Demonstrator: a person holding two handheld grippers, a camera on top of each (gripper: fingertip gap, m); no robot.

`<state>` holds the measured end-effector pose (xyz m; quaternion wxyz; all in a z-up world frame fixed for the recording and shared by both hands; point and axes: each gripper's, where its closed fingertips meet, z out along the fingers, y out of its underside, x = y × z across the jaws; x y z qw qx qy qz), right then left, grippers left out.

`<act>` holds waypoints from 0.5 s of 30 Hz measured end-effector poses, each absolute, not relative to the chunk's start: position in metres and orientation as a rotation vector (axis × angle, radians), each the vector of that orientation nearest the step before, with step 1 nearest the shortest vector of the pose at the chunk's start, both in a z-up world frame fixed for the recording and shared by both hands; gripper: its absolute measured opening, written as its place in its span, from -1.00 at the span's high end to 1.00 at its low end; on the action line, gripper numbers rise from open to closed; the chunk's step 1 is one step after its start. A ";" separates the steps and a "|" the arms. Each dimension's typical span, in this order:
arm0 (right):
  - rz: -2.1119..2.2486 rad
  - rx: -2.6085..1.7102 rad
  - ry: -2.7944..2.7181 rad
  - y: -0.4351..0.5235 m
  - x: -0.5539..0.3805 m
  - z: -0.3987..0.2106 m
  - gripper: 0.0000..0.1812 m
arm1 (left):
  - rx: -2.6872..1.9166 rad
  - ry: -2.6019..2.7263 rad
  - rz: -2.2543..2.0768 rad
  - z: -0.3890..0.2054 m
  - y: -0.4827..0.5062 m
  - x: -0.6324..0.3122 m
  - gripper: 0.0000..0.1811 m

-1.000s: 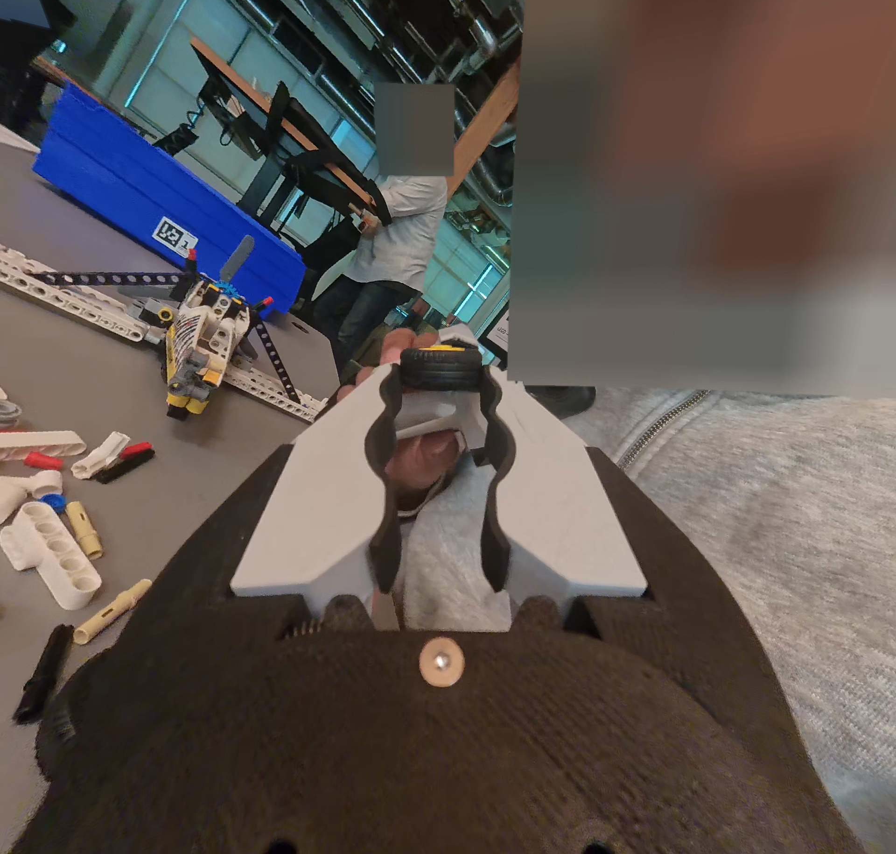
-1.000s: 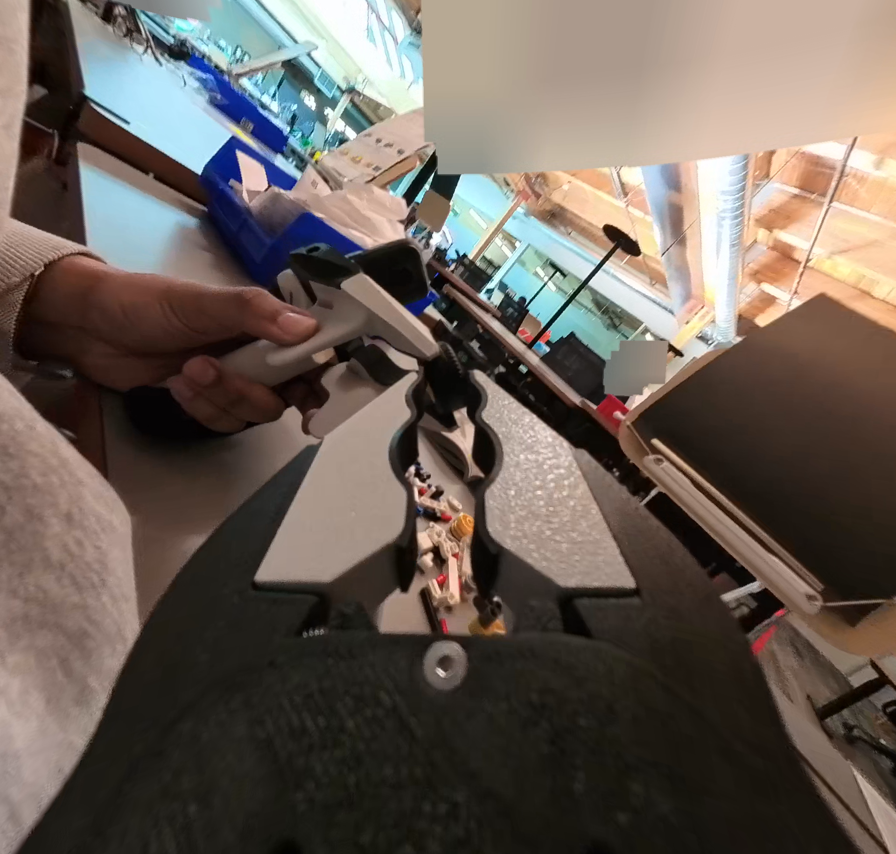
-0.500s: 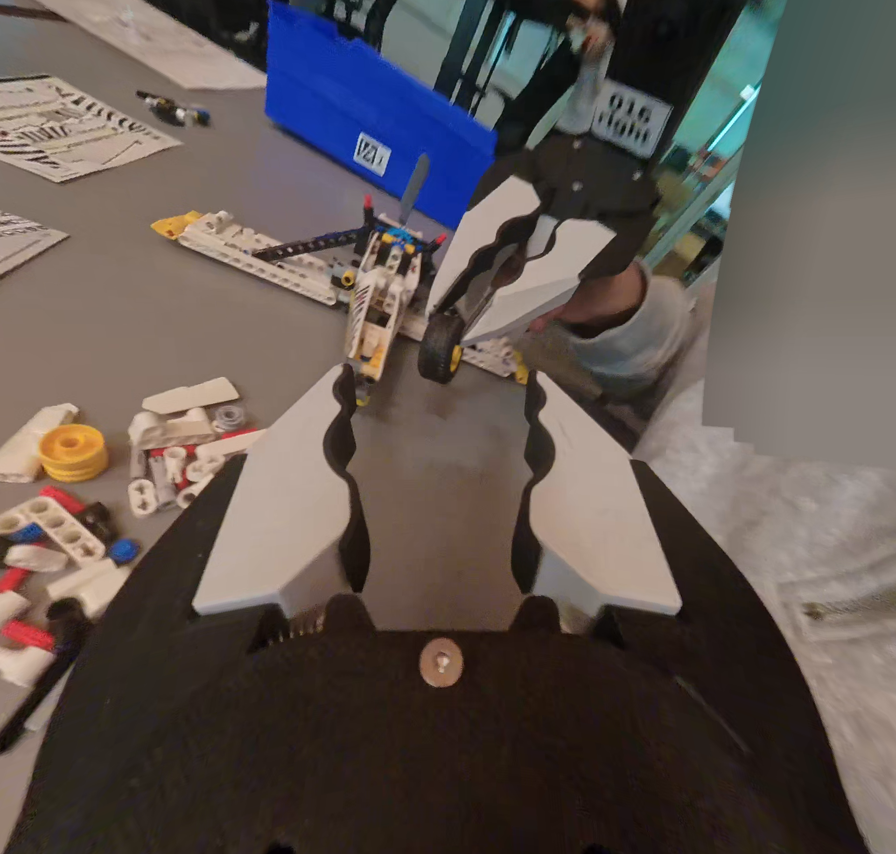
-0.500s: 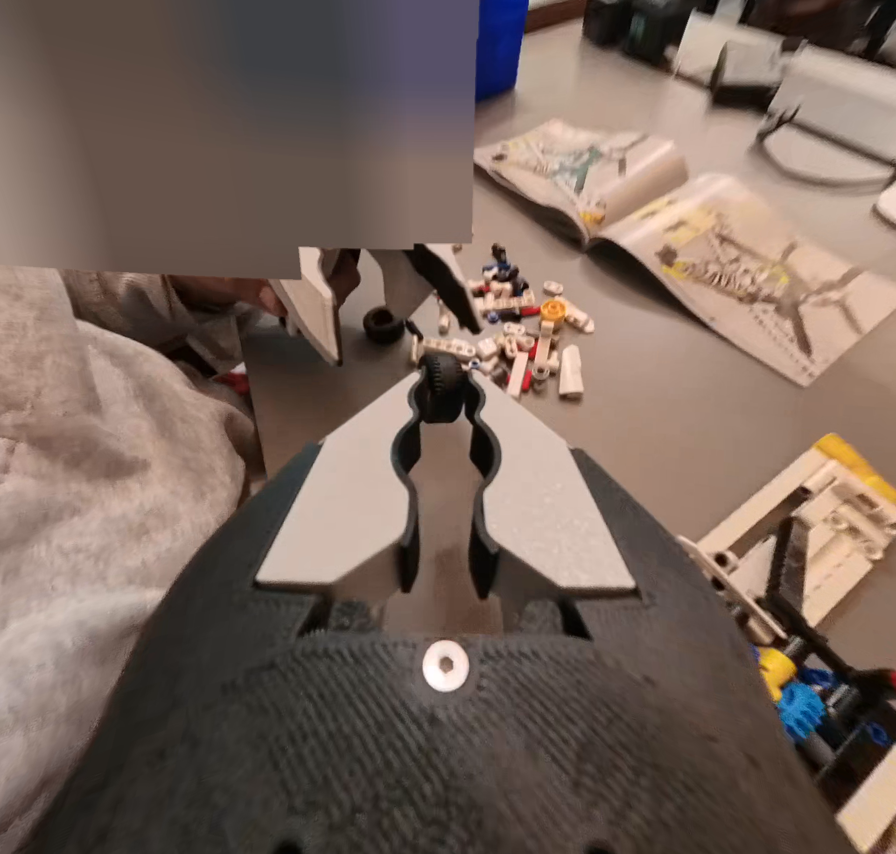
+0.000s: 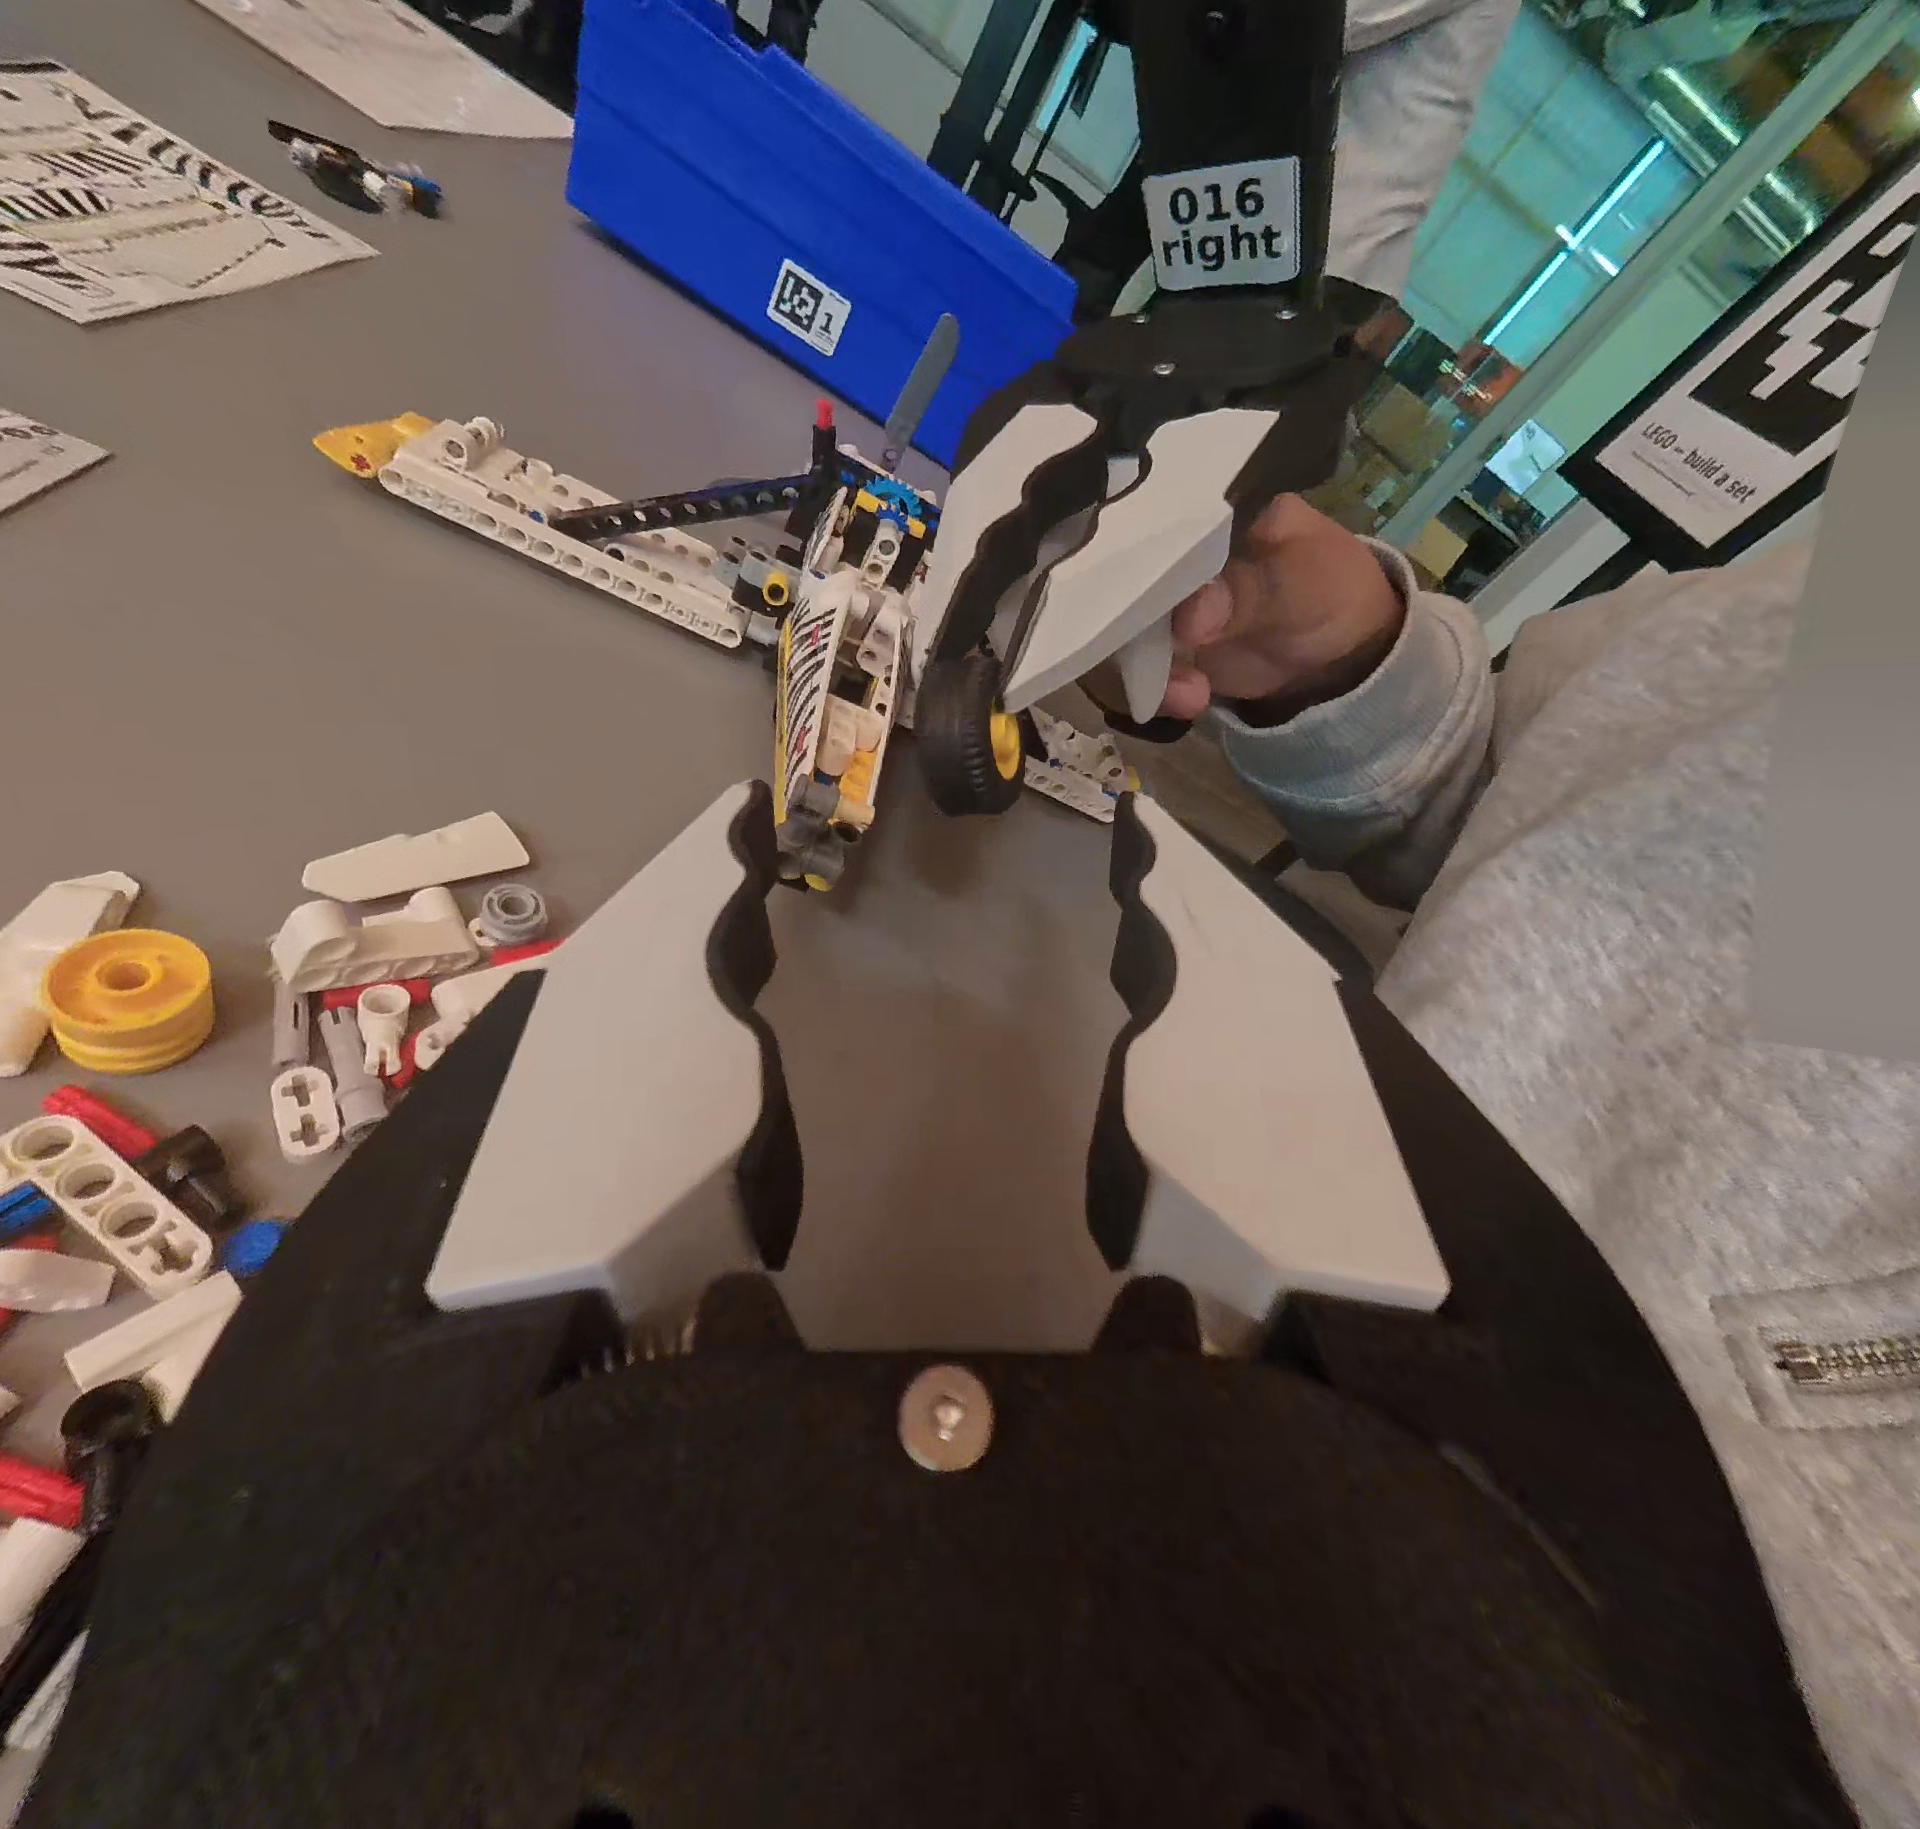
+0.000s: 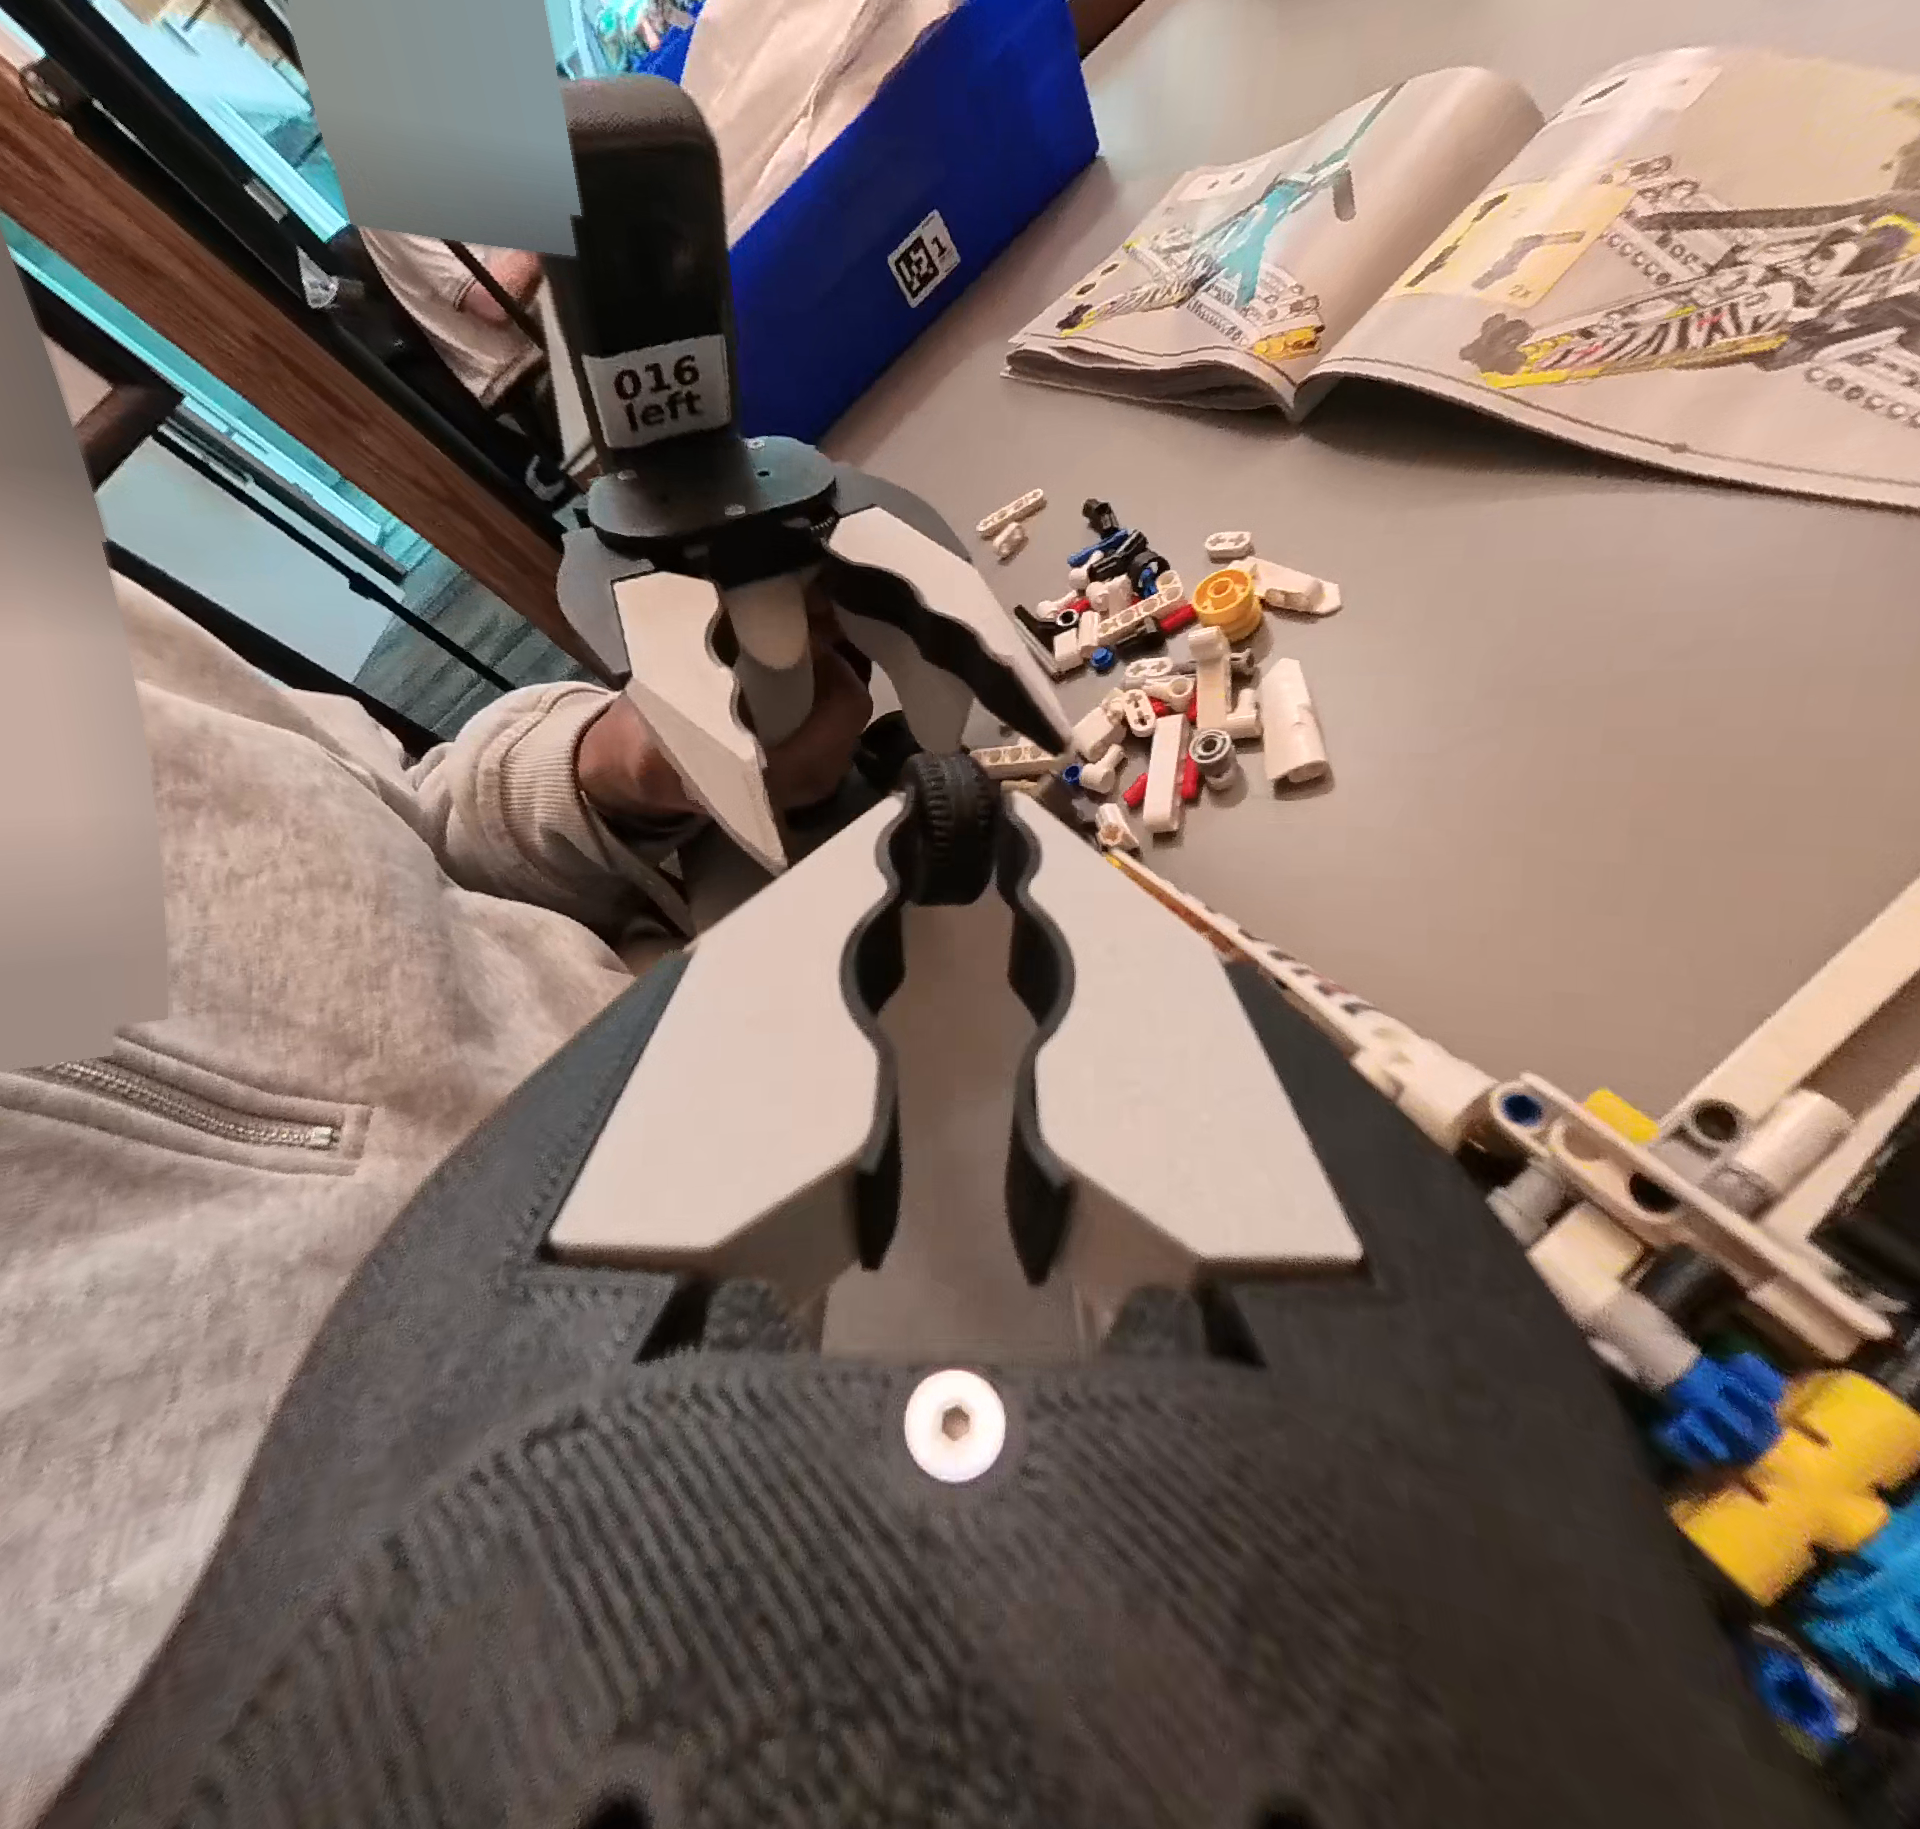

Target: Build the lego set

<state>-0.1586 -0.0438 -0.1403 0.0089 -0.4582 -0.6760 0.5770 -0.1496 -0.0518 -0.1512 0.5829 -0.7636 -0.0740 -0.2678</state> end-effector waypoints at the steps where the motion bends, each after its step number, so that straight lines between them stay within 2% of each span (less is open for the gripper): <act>1: 1.803 -1.446 -2.100 -0.043 -0.159 -0.141 0.87 | -1.783 -0.168 -0.616 -0.151 -0.052 -0.149 0.32; 15: 1.871 -1.527 -1.921 -0.046 -0.154 -0.136 0.87 | -1.711 -0.011 -0.471 -0.133 -0.056 -0.136 0.43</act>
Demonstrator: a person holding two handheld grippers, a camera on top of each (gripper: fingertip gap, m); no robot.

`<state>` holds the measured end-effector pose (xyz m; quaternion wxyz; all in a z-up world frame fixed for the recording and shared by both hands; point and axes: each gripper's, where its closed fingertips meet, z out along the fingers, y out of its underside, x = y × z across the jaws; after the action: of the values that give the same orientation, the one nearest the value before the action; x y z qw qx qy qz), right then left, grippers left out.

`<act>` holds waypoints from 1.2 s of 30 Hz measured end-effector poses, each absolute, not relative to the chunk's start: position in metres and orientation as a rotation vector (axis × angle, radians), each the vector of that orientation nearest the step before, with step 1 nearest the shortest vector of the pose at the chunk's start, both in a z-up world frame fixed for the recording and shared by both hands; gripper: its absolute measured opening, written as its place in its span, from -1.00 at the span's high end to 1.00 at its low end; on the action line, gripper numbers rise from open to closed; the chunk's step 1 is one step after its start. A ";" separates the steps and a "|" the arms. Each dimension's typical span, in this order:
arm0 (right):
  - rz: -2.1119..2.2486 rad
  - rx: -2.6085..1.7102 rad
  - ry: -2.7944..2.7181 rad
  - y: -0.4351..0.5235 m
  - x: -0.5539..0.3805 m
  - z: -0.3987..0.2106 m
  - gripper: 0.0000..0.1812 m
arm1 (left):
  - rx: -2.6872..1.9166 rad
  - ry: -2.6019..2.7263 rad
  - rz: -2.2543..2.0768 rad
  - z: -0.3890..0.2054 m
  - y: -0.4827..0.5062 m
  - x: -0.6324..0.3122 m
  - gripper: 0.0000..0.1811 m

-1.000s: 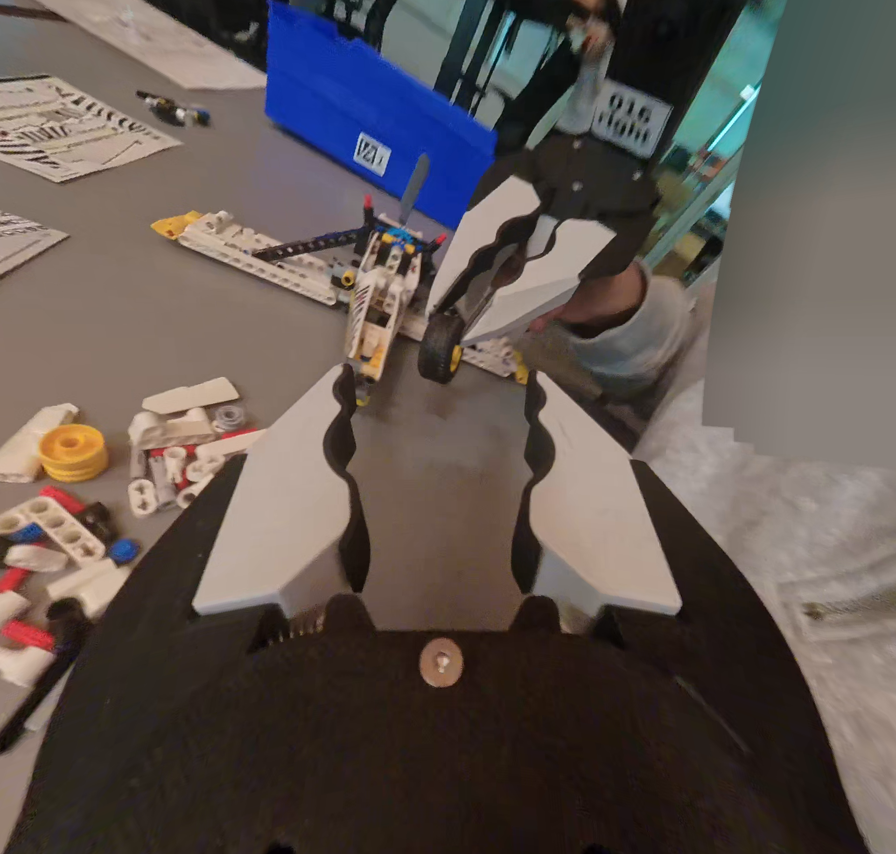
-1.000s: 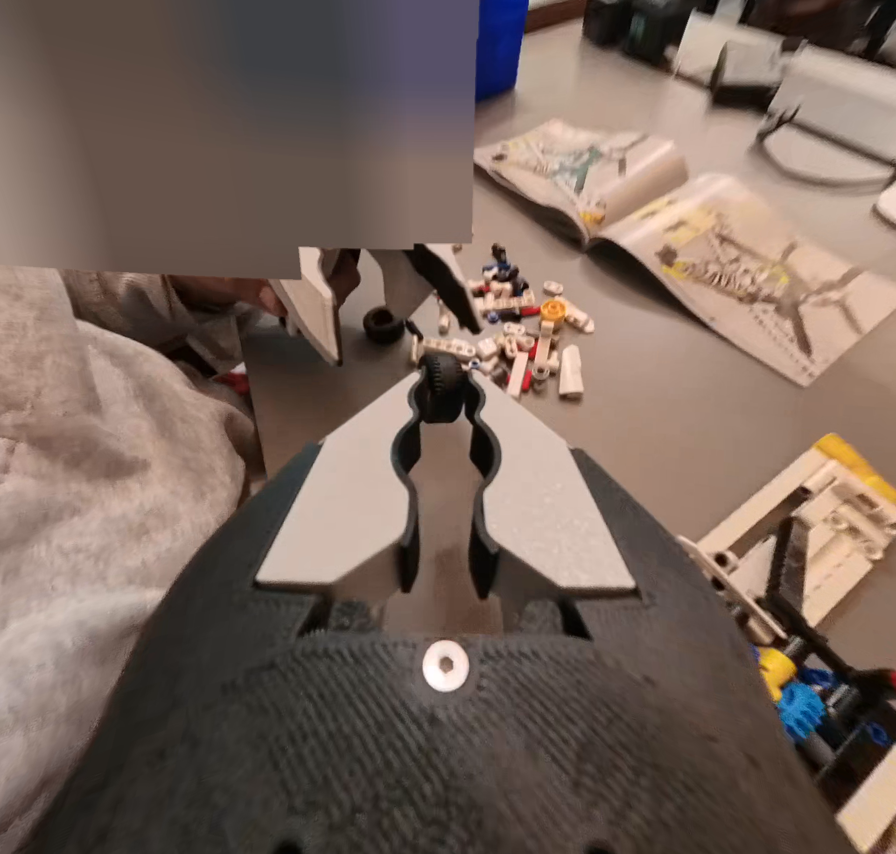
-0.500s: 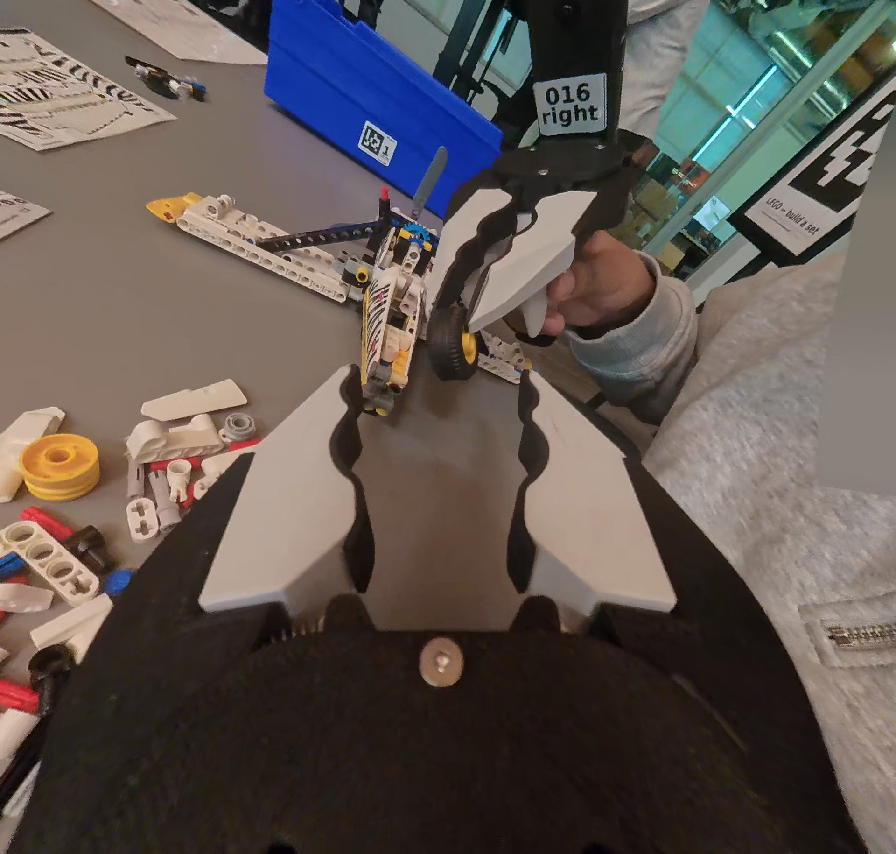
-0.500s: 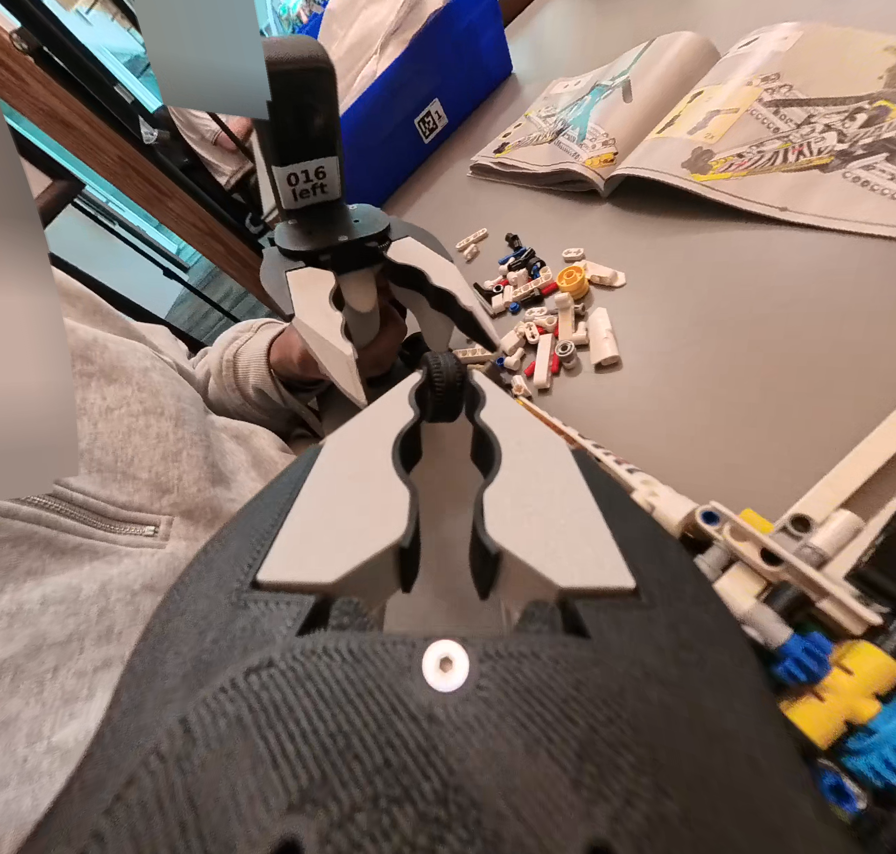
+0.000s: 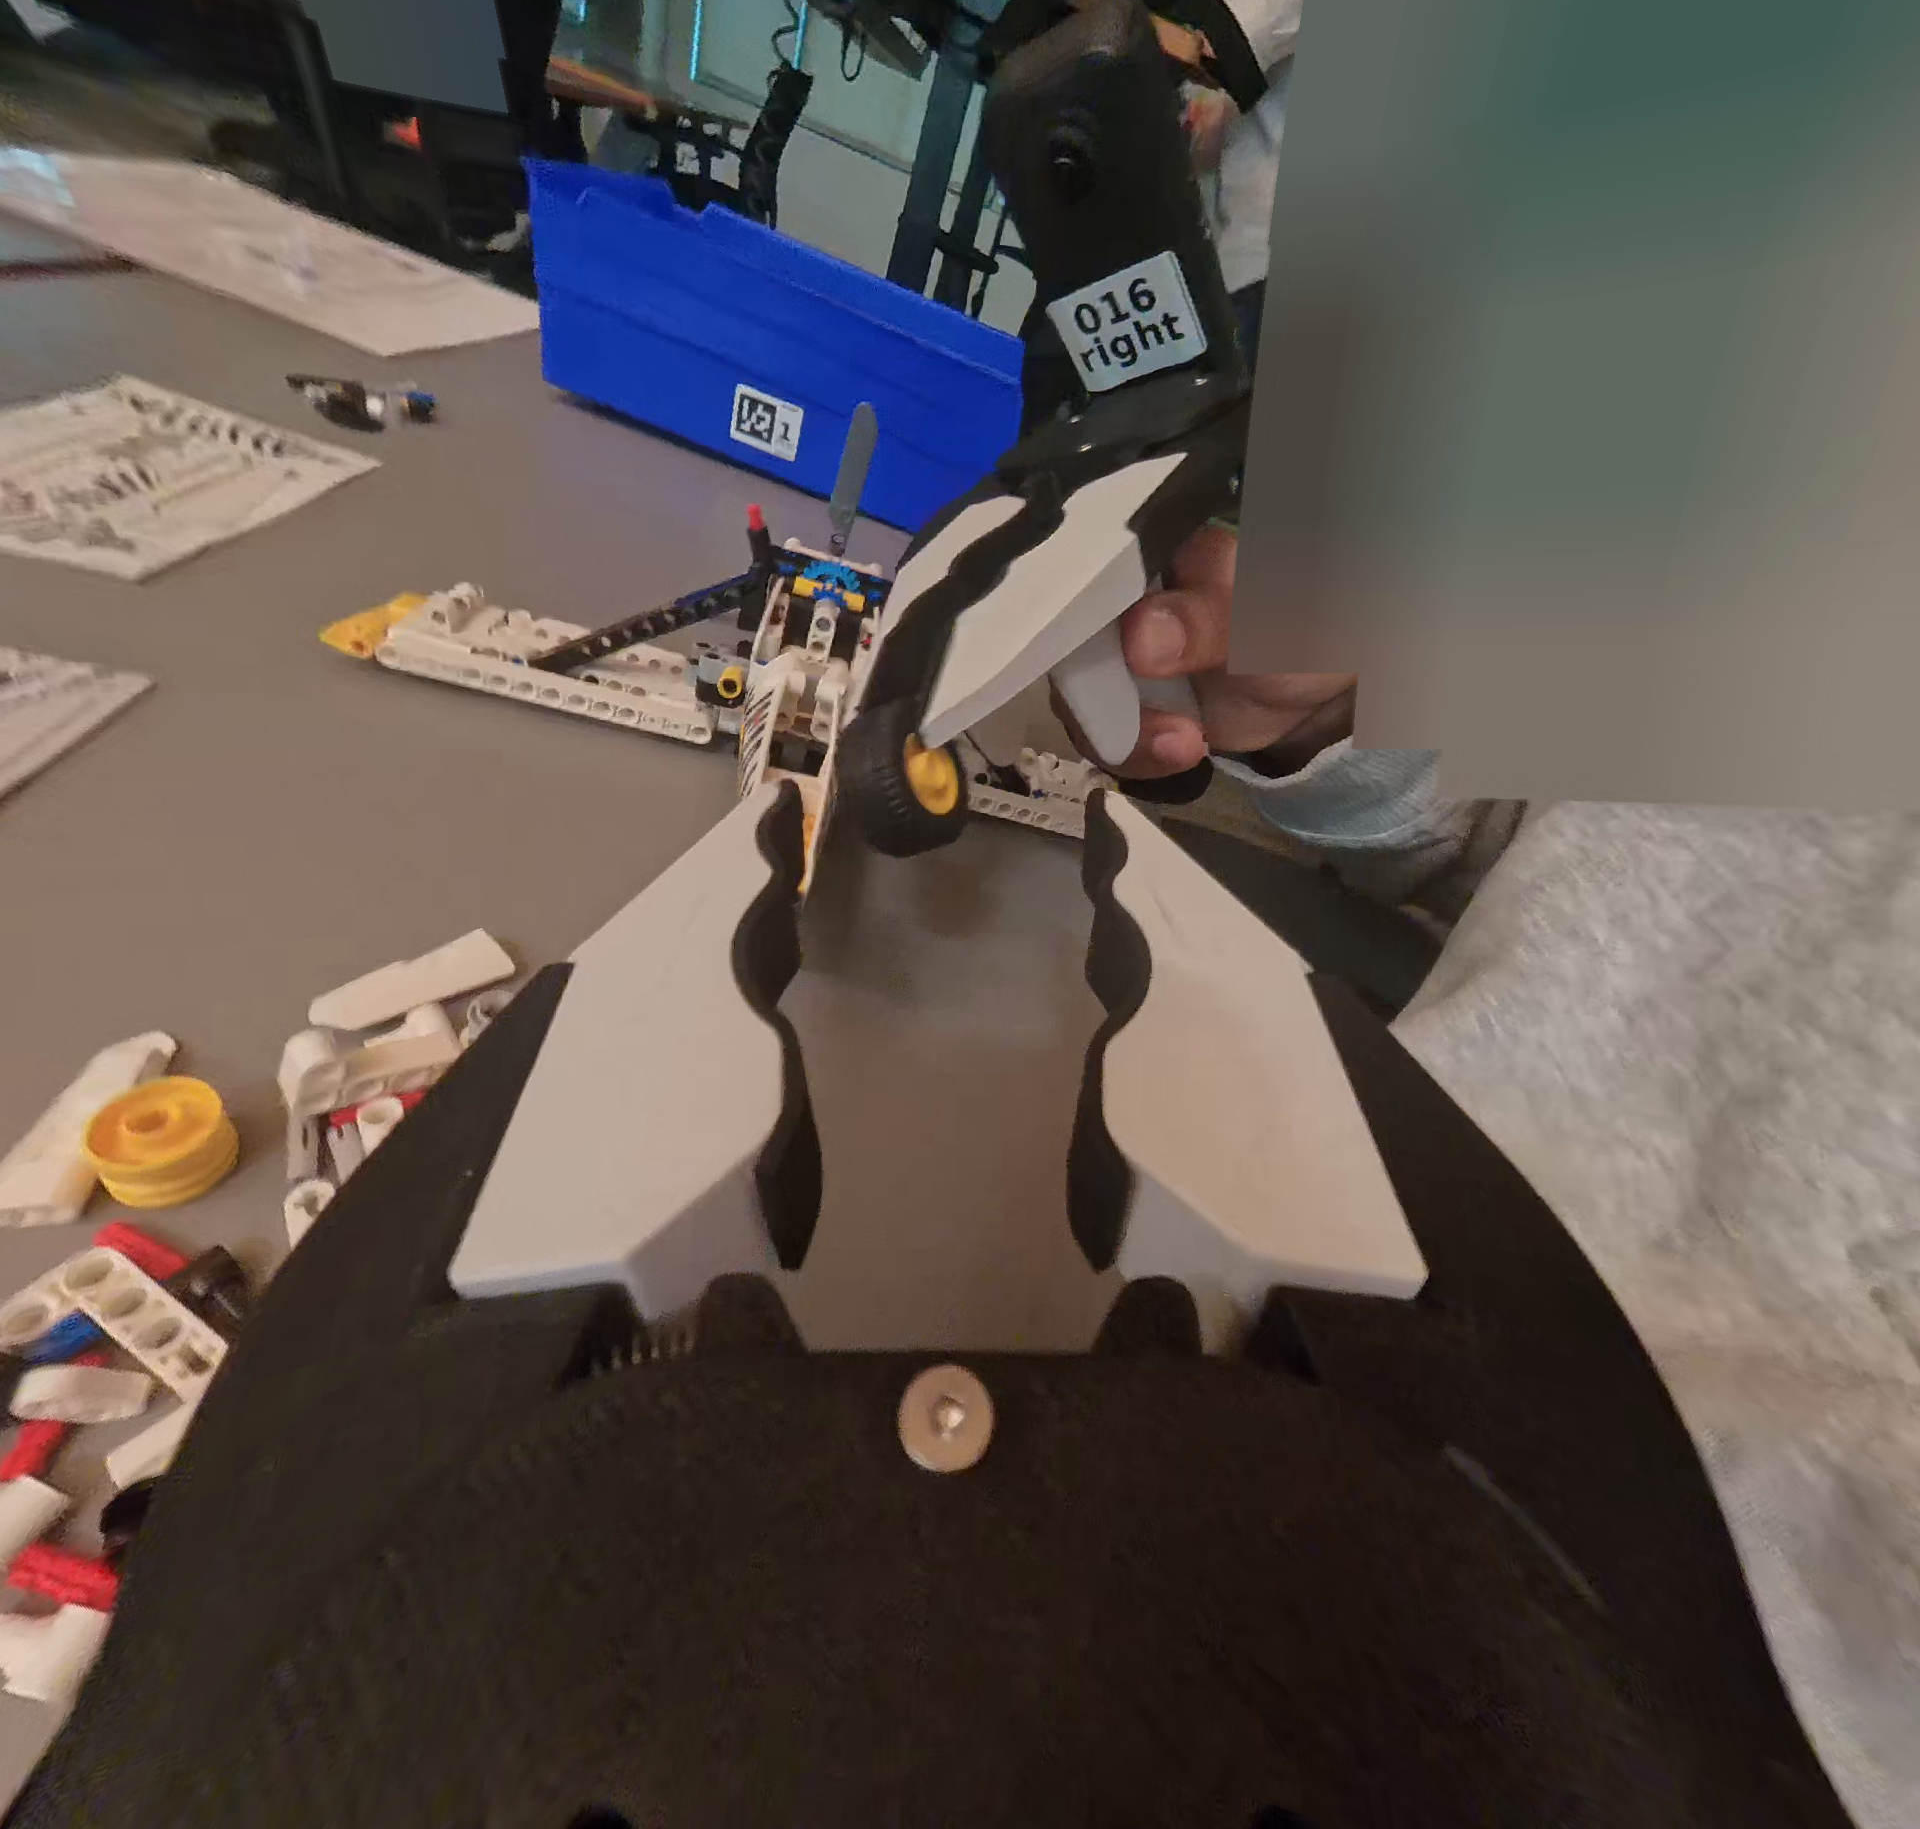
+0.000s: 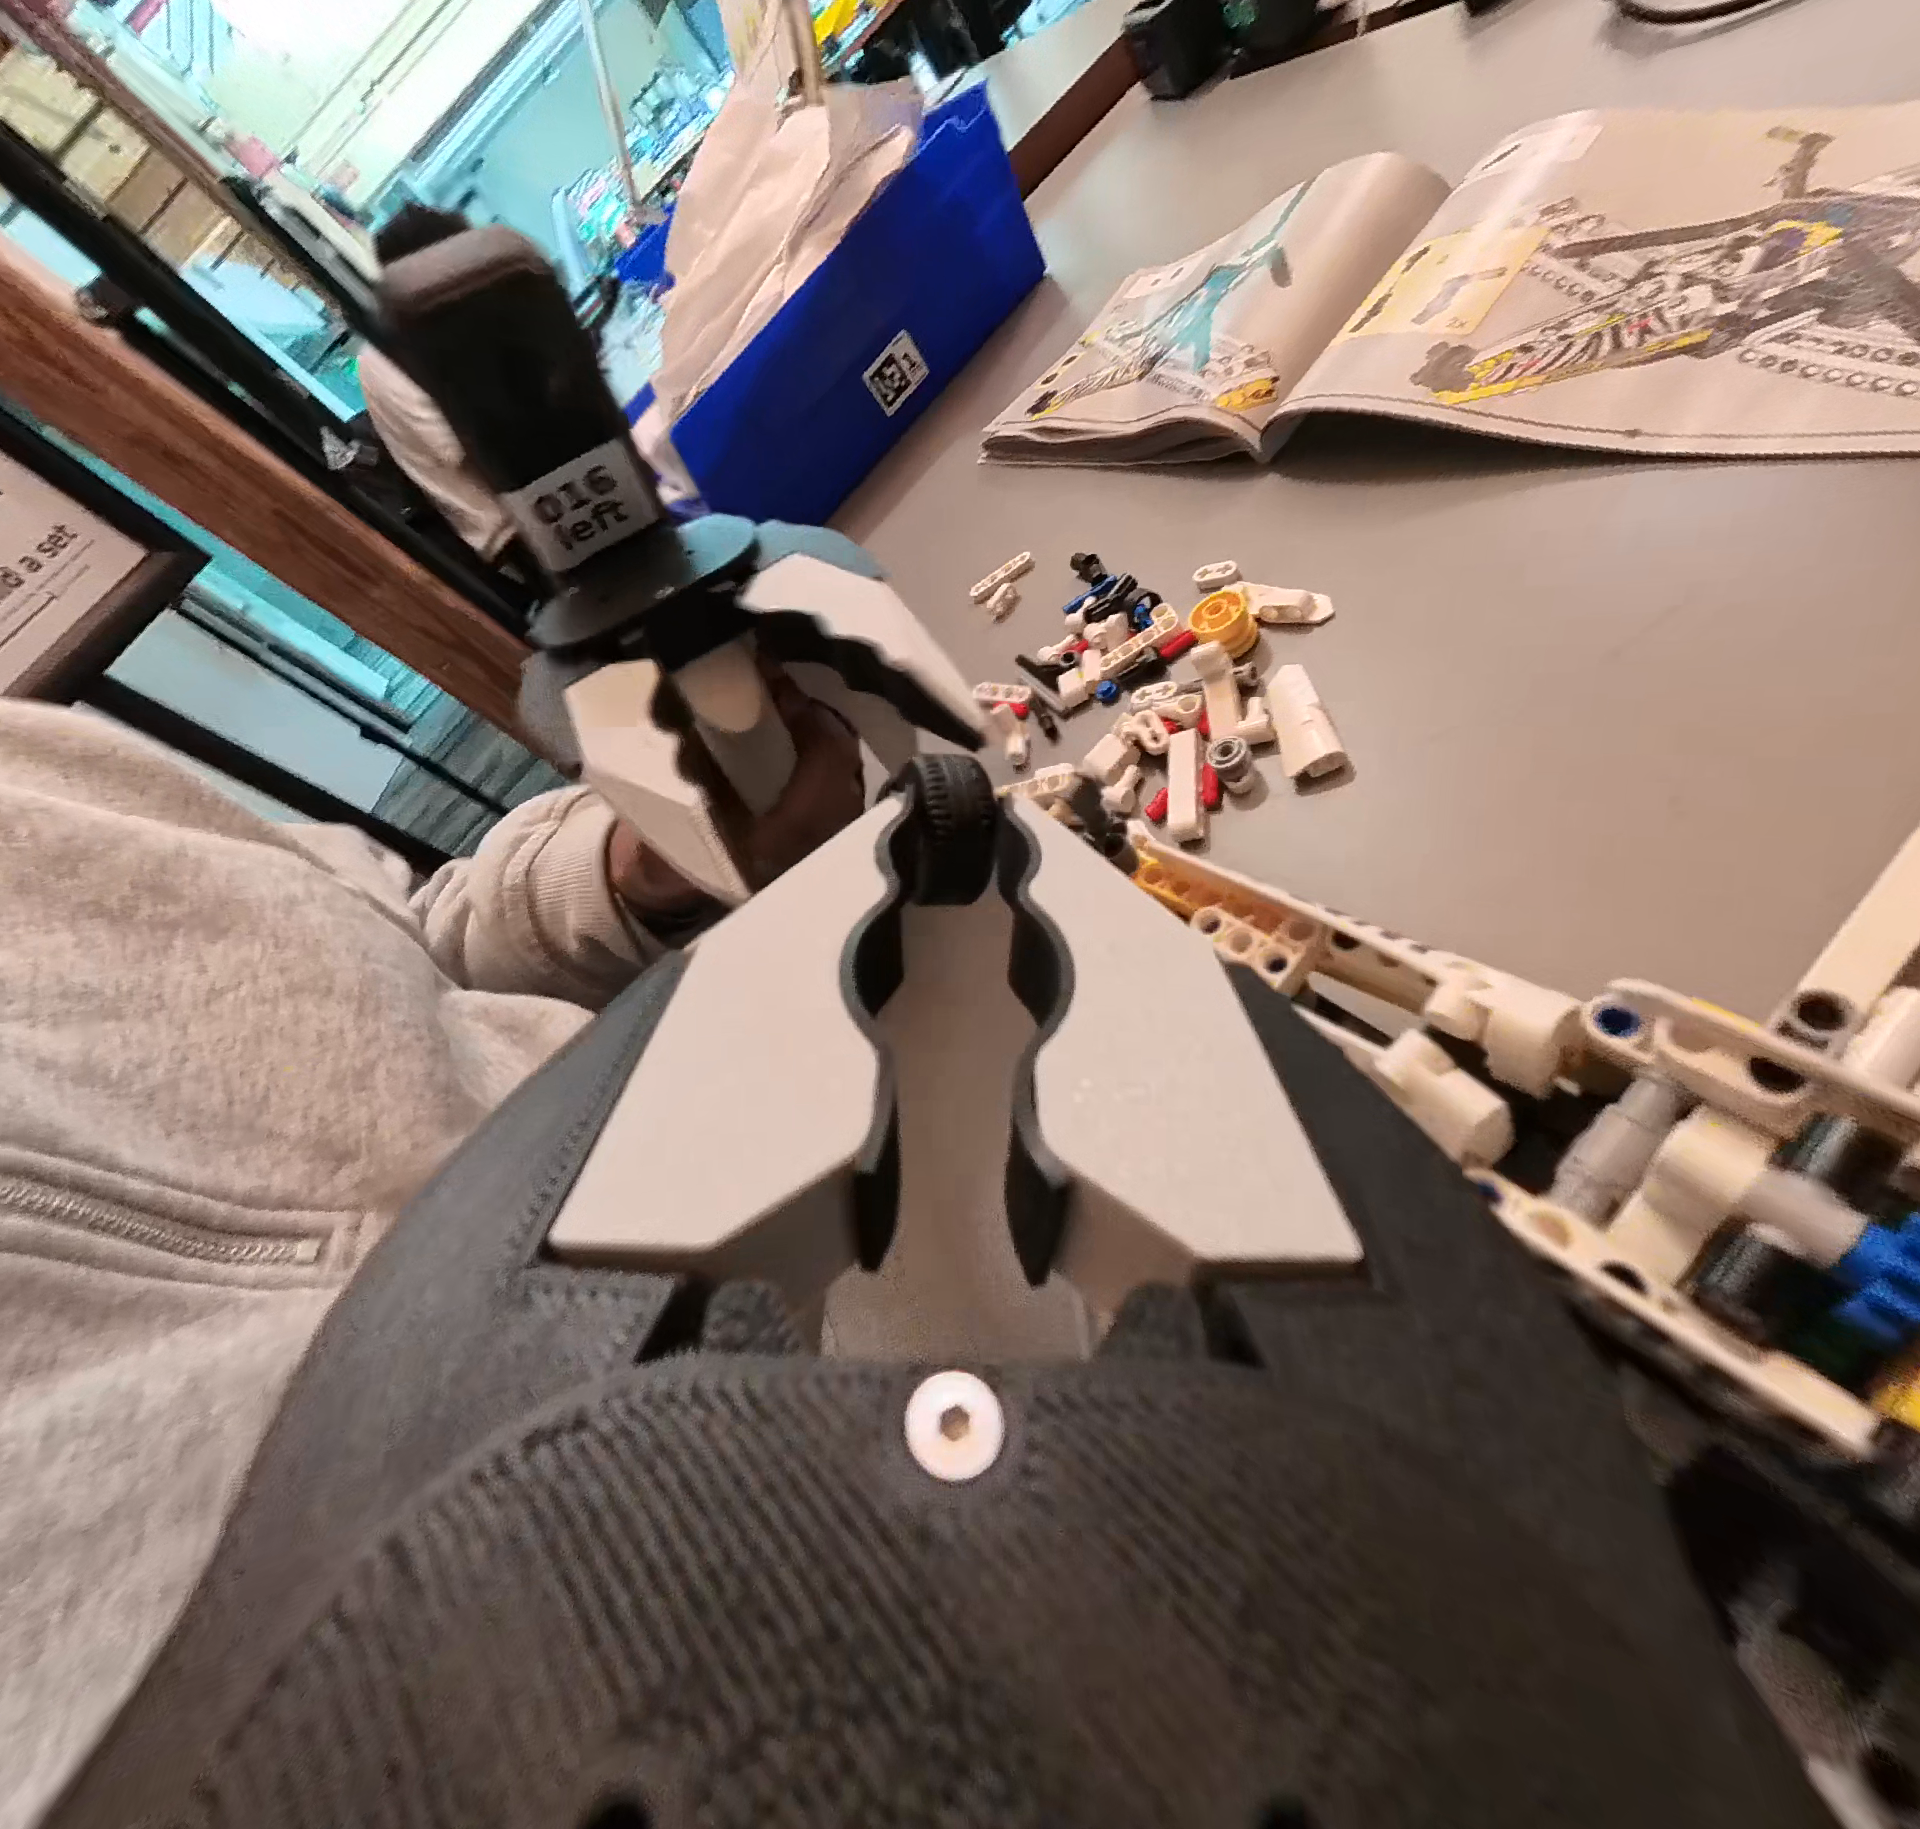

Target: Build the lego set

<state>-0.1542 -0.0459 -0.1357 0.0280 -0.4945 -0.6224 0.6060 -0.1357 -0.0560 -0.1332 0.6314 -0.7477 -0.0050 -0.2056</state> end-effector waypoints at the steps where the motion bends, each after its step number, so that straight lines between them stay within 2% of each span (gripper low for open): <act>1: 1.857 -1.553 -1.887 -0.046 -0.155 -0.137 0.87 | -1.705 0.034 -0.422 -0.130 -0.057 -0.132 0.45; 7: 1.877 -1.706 -1.650 -0.053 -0.156 -0.138 0.87 | -1.737 0.129 -0.082 -0.132 -0.056 -0.133 0.49; 9: 1.925 -1.742 -1.624 -0.060 -0.157 -0.137 0.87 | -1.768 0.103 -0.075 -0.138 -0.054 -0.136 0.53; 11: 1.931 -1.756 -1.646 -0.065 -0.157 -0.139 0.87 | -1.769 0.079 -0.055 -0.137 -0.056 -0.142 0.69; 12: 1.952 -1.754 -1.637 -0.066 -0.156 -0.137 0.87 | -1.757 0.075 -0.060 -0.136 -0.057 -0.142 0.71; 21: 2.126 -1.699 -1.587 -0.069 -0.152 -0.120 0.88 | -1.678 0.065 -0.151 -0.123 -0.062 -0.140 0.72; 25: 2.217 -1.642 -1.546 -0.069 -0.151 -0.110 1.00 | -1.635 0.055 -0.217 -0.116 -0.065 -0.139 0.73; 32: 2.188 -1.624 -1.539 -0.064 -0.157 -0.112 0.82 | -1.580 0.018 -0.301 -0.108 -0.070 -0.142 0.75; 36: 2.181 -1.605 -1.538 -0.064 -0.160 -0.111 0.79 | -1.521 -0.026 -0.390 -0.101 -0.075 -0.146 0.75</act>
<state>-0.1600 -0.0637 -0.1109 0.0136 -0.5153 -0.4939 0.7003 -0.1463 -0.0751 -0.1010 0.7072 -0.6847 -0.0119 -0.1757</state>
